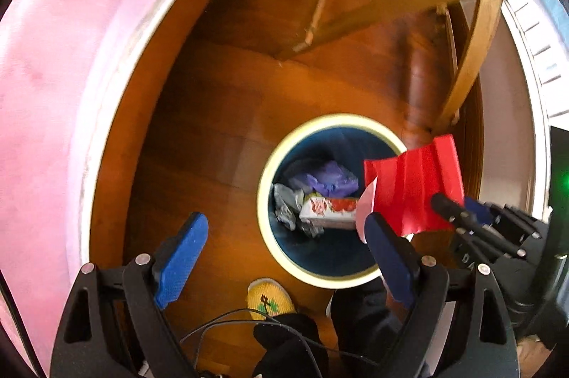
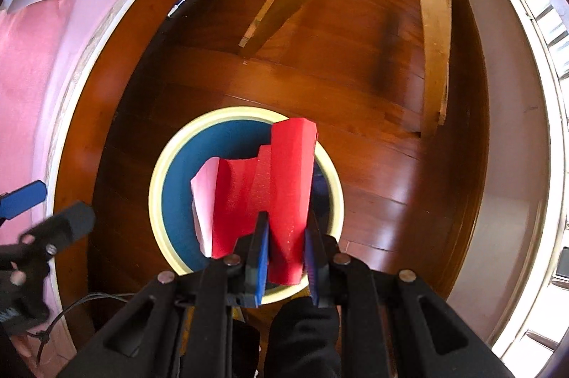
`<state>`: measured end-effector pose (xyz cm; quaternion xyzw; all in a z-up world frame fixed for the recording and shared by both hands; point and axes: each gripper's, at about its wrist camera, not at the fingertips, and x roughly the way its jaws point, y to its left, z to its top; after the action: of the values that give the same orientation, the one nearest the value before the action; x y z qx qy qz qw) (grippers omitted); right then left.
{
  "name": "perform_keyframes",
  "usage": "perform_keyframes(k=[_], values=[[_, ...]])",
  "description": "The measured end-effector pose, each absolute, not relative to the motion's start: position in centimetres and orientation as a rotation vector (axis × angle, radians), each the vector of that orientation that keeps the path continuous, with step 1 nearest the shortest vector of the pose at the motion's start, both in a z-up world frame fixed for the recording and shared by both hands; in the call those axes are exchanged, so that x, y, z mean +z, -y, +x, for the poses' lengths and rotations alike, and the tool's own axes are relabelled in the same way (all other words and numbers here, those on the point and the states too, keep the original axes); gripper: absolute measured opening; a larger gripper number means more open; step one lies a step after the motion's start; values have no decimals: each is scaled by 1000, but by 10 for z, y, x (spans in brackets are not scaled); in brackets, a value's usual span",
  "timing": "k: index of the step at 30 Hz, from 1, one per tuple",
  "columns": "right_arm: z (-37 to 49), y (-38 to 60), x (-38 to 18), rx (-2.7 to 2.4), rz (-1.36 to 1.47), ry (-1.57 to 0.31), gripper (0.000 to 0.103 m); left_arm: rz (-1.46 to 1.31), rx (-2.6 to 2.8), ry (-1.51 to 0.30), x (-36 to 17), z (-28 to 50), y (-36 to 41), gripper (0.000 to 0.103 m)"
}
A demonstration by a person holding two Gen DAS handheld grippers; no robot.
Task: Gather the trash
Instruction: 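Open the left tool to drop the carton while the right tool releases the red paper, then raise both tools back toward the table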
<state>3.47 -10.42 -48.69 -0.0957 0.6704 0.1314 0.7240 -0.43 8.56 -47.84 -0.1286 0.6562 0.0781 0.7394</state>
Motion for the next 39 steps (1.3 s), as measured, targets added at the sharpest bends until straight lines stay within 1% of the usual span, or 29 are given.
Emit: perform_keyframes(k=[7, 9, 10, 13, 15, 16, 22, 26, 32, 39], values=[[38, 90, -488, 294, -195, -1486, 20, -290, 214, -1398, -461, -4, -104, 88], [39, 88, -487, 290, -197, -1490, 29, -294, 221, -1393, -457, -4, -107, 89], [39, 87, -485, 287, -198, -1488, 31, -295, 224, -1392, -455, -4, -108, 89], [40, 85, -482, 275, -195, -1479, 44, -301, 226, -1388, -450, -5, -108, 89], [40, 85, -478, 270, -189, -1475, 61, -300, 225, -1386, -446, -5, -109, 89], [40, 85, -475, 270, -188, -1473, 62, -299, 224, -1383, -443, -5, -108, 89], [40, 86, -453, 271, -189, -1464, 63, -298, 226, -1364, -421, -5, -107, 89], [36, 91, -424, 269, -168, -1460, 63, -303, 220, -1341, -396, -4, -105, 89], [28, 95, -365, 289, -130, -1443, 63, -308, 191, -1284, -335, -3, -104, 89], [26, 96, -278, 331, -67, -1388, 63, -275, 119, -1190, -243, -10, -101, 89]])
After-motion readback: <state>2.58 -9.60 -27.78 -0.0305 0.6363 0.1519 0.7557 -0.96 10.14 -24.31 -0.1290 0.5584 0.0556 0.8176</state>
